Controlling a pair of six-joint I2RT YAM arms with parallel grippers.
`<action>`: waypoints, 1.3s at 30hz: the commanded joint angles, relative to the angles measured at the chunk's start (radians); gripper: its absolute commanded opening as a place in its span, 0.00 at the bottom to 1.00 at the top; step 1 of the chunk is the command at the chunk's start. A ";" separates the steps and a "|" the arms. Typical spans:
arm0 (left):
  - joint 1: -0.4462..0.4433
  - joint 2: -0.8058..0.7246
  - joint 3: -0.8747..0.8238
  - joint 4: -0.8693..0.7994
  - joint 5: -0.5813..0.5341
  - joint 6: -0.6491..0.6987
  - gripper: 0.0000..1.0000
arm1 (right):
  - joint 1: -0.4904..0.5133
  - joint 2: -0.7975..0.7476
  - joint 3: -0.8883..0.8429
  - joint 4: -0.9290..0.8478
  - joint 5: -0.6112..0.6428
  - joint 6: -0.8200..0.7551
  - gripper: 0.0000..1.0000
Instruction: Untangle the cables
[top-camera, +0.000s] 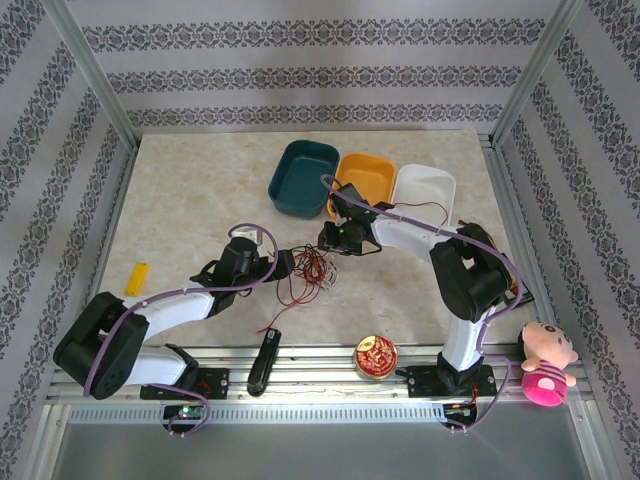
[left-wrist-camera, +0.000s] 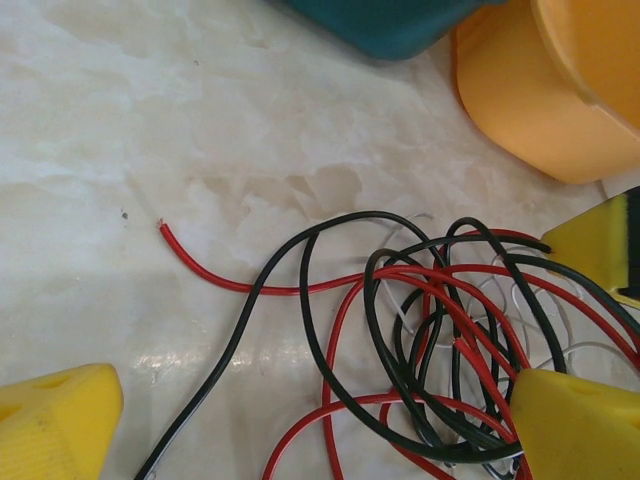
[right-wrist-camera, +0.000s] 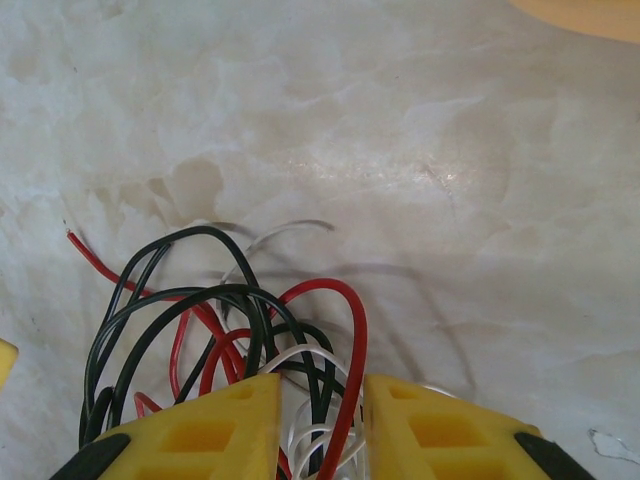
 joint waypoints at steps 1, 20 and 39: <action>-0.009 0.009 0.025 0.021 0.007 0.001 1.00 | -0.009 0.023 0.019 0.007 -0.021 0.016 0.25; -0.009 0.015 0.028 0.020 0.013 0.008 1.00 | -0.005 -0.068 0.013 0.012 0.005 -0.004 0.04; -0.010 0.084 0.055 0.061 0.069 0.032 0.79 | 0.014 -0.222 0.026 0.020 0.067 -0.069 0.01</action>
